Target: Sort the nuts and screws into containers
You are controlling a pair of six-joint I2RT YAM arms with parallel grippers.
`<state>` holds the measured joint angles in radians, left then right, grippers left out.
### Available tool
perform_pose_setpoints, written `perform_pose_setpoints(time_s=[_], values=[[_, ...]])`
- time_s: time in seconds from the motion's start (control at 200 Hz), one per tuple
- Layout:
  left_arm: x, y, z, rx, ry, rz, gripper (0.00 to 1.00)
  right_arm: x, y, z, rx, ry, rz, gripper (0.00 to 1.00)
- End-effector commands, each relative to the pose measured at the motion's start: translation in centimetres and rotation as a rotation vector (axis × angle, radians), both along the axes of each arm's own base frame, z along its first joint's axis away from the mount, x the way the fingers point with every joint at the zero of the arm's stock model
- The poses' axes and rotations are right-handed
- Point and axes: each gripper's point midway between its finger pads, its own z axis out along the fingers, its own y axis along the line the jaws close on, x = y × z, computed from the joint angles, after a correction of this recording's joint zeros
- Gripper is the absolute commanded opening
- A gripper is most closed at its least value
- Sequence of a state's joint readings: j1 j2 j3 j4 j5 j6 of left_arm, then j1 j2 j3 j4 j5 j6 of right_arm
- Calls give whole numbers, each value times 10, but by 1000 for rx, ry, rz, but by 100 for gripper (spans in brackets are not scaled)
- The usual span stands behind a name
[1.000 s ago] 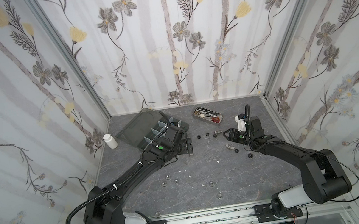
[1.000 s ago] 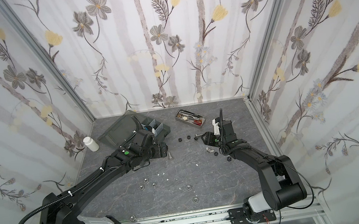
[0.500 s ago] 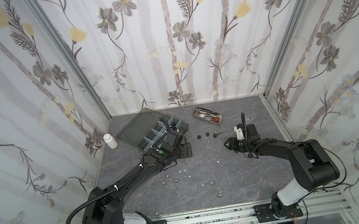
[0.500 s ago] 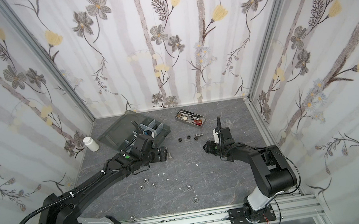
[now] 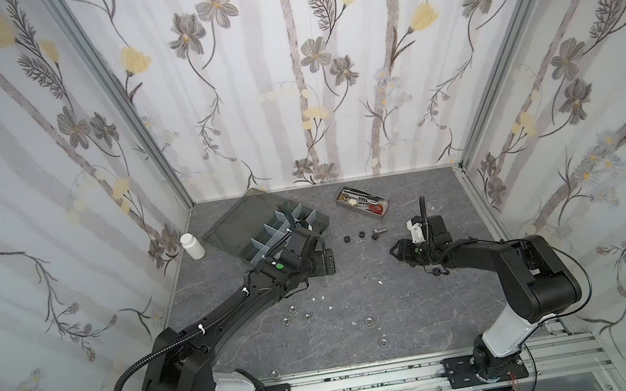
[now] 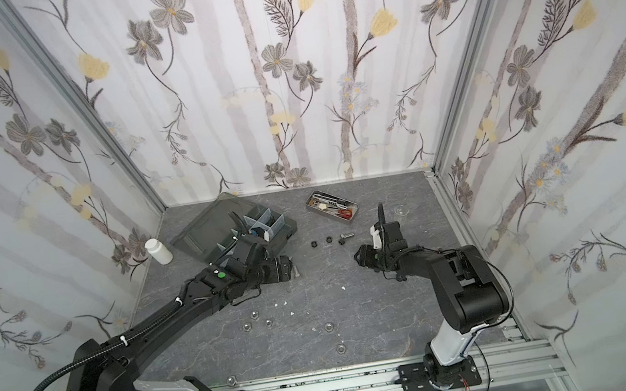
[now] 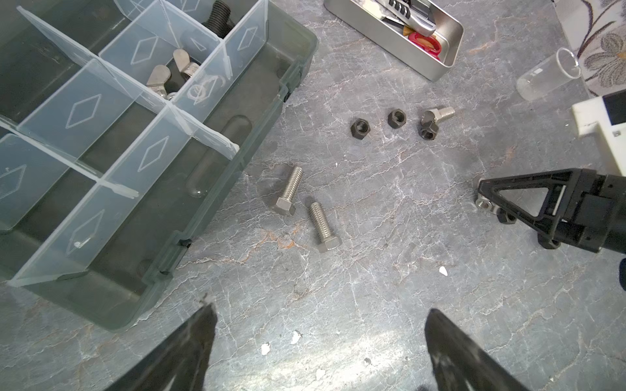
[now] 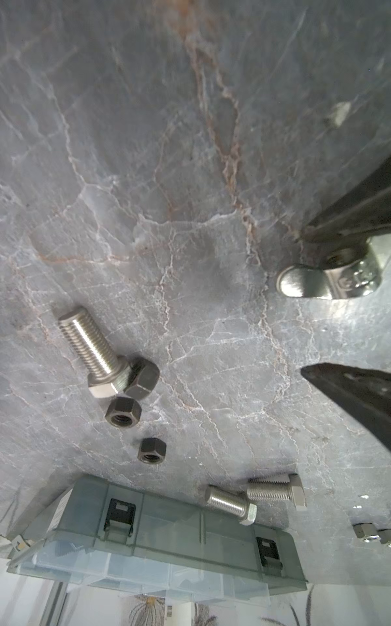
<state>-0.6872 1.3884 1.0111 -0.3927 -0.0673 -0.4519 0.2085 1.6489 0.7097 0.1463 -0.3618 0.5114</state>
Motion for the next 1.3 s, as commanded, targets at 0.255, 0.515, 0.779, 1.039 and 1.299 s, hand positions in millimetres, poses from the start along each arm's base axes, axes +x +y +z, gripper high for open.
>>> perform_pose_setpoints(time_s=[0.255, 0.515, 0.779, 1.039, 1.299], values=[[5, -2, 8, -11, -21, 6, 96, -10, 30, 3, 38, -6, 74, 58], [4, 0, 10, -7, -24, 10, 96, -18, 63, 7, 101, -9, 109, 57], [5, 0, 5, 7, -16, 12, 96, -26, 80, 9, 184, 6, 112, 57], [3, -9, -8, 49, -2, 2, 93, -17, 59, 45, 214, -66, 64, 58], [0, -54, -31, 72, 58, -11, 86, -6, -9, 99, 201, -215, -96, 62]])
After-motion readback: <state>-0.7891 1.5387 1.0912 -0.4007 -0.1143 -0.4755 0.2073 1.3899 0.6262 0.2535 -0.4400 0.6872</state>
